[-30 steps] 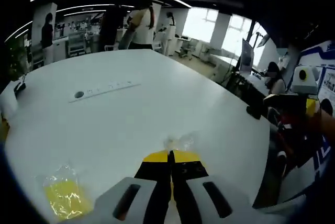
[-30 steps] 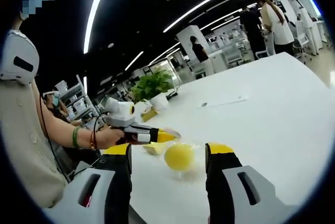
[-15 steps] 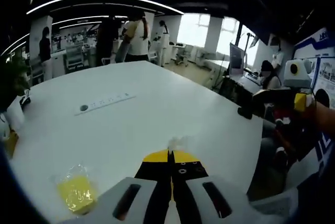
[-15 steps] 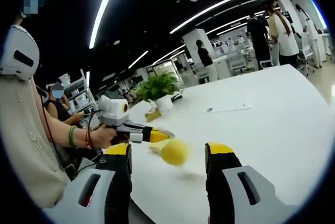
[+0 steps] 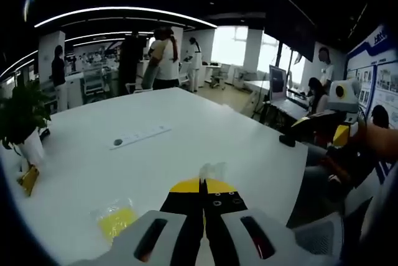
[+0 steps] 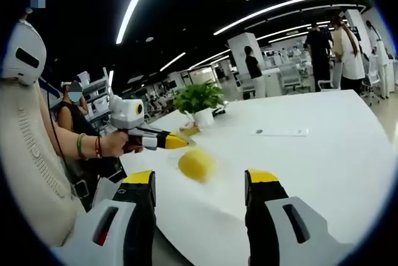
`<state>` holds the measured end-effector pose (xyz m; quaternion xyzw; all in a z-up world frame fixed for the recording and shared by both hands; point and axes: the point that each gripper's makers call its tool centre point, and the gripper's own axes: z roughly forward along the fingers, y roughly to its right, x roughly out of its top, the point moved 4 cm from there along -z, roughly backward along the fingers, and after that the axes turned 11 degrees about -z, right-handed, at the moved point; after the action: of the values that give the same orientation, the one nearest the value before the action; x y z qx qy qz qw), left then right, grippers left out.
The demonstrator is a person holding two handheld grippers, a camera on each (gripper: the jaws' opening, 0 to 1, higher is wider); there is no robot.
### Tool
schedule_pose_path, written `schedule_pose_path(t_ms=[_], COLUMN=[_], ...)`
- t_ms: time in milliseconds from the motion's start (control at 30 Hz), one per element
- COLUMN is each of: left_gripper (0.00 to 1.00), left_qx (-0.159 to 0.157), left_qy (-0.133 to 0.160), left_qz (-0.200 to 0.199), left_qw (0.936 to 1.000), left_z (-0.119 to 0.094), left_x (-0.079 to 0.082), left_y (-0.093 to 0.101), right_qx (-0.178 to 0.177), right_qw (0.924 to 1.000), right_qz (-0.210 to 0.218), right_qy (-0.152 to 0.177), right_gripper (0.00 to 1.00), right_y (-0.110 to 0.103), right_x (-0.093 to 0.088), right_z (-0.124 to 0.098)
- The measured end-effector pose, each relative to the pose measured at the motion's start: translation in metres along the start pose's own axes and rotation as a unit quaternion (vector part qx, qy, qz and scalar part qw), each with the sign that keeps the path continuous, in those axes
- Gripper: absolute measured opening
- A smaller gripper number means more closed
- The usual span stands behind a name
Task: Compare the silicone blocks by pressing each to a similar depth, holding the contact briefly, and releasing to observe deformation and rebound differences across the visible hardness samples.
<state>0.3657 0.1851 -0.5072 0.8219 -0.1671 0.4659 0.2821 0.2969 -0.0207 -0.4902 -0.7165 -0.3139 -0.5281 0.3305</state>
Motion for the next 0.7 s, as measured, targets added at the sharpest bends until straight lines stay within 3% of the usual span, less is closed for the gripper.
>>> schedule_pose_path(t_ms=[400,700], left_gripper=[0.00,0.00], left_qx=[-0.001,-0.013], left_qy=[0.038,0.057], left_qz=[0.050,0.051], left_qw=[0.9980,0.9970], left_z=[-0.060,-0.083], left_x=[0.033,0.049], left_y=[-0.009,-0.008], right_qx=[0.020,0.049], right_qw=[0.9982,0.9867], right_qz=[-0.052,-0.146], right_qy=[-0.022,-0.052], right_gripper=[0.56,0.60], right_y=[-0.014,-0.018], right_x=[0.019,0.052], right_z=[0.021,0.042])
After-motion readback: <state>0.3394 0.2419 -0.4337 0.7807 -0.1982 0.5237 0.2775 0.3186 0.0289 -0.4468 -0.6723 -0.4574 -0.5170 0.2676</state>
